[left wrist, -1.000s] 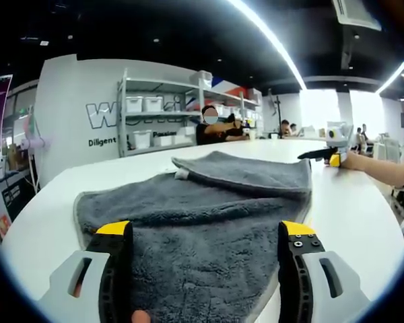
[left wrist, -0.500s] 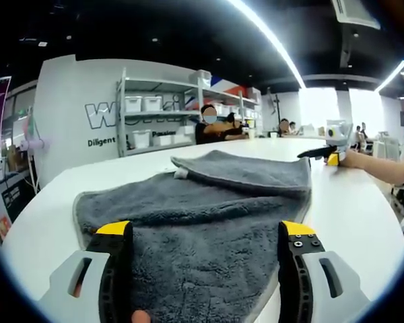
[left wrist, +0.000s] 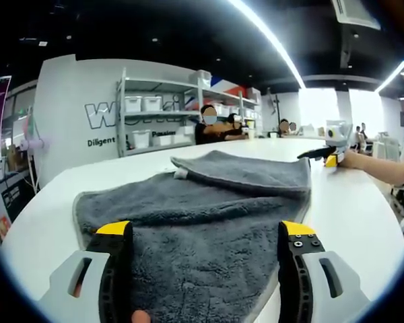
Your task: Fold the towel on the table until its edges align and the towel forms a compact rectangular stack.
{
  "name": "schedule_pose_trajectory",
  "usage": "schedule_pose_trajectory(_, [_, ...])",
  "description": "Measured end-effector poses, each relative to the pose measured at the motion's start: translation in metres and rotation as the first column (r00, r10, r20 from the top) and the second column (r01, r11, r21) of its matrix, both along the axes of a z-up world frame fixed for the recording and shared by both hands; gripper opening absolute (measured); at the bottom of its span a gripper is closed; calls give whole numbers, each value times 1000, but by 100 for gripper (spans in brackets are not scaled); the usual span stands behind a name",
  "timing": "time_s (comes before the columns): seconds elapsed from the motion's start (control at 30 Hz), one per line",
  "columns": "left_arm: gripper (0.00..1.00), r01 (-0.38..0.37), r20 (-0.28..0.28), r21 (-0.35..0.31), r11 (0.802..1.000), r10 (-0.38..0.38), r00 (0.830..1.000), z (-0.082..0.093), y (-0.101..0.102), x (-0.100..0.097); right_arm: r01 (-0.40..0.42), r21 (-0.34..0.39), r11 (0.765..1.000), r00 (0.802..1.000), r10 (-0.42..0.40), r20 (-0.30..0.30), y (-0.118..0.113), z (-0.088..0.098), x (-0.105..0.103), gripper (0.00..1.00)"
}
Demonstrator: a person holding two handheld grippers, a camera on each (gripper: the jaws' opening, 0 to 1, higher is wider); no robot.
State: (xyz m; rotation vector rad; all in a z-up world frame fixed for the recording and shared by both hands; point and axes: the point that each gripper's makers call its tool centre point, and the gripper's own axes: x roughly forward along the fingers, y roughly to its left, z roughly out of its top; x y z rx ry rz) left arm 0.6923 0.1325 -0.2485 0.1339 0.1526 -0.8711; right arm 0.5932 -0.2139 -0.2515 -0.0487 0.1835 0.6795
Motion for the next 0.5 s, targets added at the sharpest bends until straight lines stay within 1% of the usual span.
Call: schedule_pose_trajectory(0.5, [87,3,0,-2,1000,-3,1000,1,0,1,19,-32,999,1000,-19,-2,-4,-3,1,78])
